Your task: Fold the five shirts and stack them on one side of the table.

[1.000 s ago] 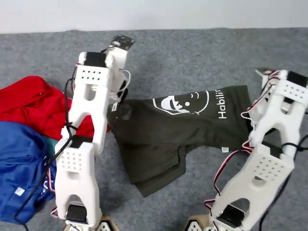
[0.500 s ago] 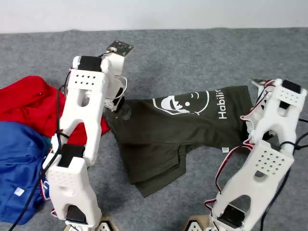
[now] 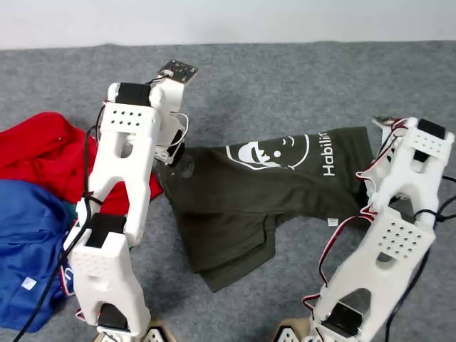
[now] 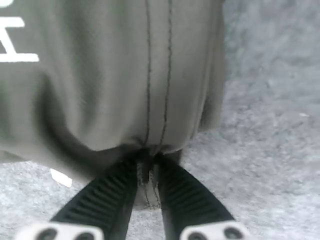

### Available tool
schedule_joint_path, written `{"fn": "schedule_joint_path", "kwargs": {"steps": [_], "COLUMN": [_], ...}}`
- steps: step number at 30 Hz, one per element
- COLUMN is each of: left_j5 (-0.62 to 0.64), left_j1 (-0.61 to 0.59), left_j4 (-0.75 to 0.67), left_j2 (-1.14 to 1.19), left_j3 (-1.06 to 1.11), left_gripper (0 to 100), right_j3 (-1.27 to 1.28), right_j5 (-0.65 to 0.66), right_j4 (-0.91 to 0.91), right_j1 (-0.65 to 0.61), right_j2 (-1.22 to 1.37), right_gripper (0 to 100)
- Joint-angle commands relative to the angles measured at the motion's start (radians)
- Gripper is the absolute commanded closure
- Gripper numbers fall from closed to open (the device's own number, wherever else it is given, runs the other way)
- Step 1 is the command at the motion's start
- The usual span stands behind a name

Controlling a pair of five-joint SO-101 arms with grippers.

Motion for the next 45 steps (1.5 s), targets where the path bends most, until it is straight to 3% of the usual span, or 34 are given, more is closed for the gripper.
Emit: {"fn": "schedule_joint_path", "kwargs": {"steps": [1, 8, 15, 26, 32, 40, 45], "left_j5": [0.006, 0.008, 0.008, 0.008, 0.008, 0.008, 0.008], "left_j1": [-0.002, -0.002, -0.002, -0.002, -0.002, -0.003, -0.002], "left_j4": [0.029, 0.029, 0.029, 0.029, 0.029, 0.029, 0.029], "left_j2": [-0.069, -0.069, -0.069, -0.063, -0.066, -0.069, -0.069], "left_j3": [-0.002, -0.002, -0.002, -0.002, -0.002, -0.002, -0.004], "left_gripper": [89, 89, 89, 89, 89, 89, 89], "right_j3": [-0.054, -0.055, -0.049, -0.055, -0.049, -0.049, -0.049], "right_j5": [0.032, 0.029, 0.025, 0.023, 0.023, 0.025, 0.025], "right_j4": [-0.001, -0.07, -0.209, -0.168, -0.03, 0.071, 0.131], "right_j1": [-0.002, -0.096, -0.17, -0.171, -0.136, 0.001, 0.045], "right_j2": [-0.133, -0.298, -0.277, -0.329, -0.344, -0.309, -0.309], "right_gripper": [98.9, 98.8, 98.8, 98.8, 98.8, 98.6, 91.1]}}
